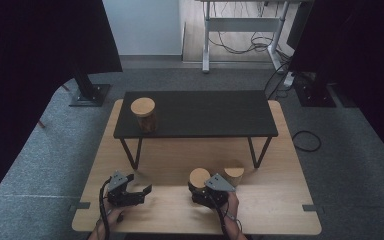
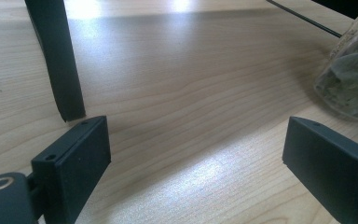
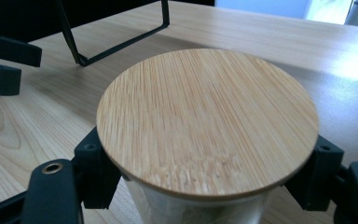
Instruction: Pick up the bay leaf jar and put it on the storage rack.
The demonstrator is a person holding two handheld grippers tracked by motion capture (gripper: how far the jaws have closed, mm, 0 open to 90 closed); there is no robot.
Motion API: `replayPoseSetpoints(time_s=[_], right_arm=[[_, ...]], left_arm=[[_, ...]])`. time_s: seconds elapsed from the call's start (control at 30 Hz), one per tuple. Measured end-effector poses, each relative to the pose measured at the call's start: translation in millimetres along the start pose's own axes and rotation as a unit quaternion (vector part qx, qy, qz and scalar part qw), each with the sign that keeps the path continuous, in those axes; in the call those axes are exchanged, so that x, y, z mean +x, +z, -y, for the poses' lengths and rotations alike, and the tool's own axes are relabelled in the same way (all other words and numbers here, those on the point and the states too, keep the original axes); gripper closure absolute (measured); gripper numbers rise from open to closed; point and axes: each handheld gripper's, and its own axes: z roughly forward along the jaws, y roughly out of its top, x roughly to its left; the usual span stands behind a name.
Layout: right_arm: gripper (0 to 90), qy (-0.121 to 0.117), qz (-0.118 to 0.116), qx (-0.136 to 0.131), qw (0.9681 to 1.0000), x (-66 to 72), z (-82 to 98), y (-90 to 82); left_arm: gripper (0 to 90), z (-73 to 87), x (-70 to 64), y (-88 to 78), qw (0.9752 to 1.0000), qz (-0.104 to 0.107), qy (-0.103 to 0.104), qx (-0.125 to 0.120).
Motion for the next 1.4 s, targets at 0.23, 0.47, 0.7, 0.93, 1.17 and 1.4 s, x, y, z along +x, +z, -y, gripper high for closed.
replayPoseSetpoints(time_s=[0.23, 0.47, 0.7, 0.93, 1.17, 1.4], right_arm=[[24.6, -0.006, -0.008, -0.012, 0.9999, 0.2, -4.1, -11.3], [24.5, -0.013, -0.014, -0.026, 0.9995, 2.4, -10.8, -20.9], [24.6, -0.016, -0.017, -0.038, 0.999, 1.6, -19.1, -30.5], [24.6, -0.017, -0.03, -0.051, 0.9981, 0.8, -27.3, -38.5], [24.6, -0.021, -0.03, -0.055, 0.9978, 2.5, -32.2, -43.1], [24.6, -0.024, -0.028, -0.063, 0.9973, 3.3, -37.9, -48.8]], left_arm=[[7.1, 0.0, 0.0, 0.0, 1.0, -0.001, 0.0, 0.0], [7.1, -0.1, 0.1, 0.2, 1.0, 0.0, -0.001, 0.001], [7.1, -0.1, 0.2, 0.3, 1.0, 0.0, -0.002, 0.001], [7.1, -0.1, 0.3, 0.4, 1.0, 0.0, -0.002, 0.002], [7.1, -0.1, 0.0, 0.5, 1.0, -0.001, -0.002, 0.001], [7.2, -0.2, -0.5, 0.6, 1.0, -0.003, 0.0, 0.003]])
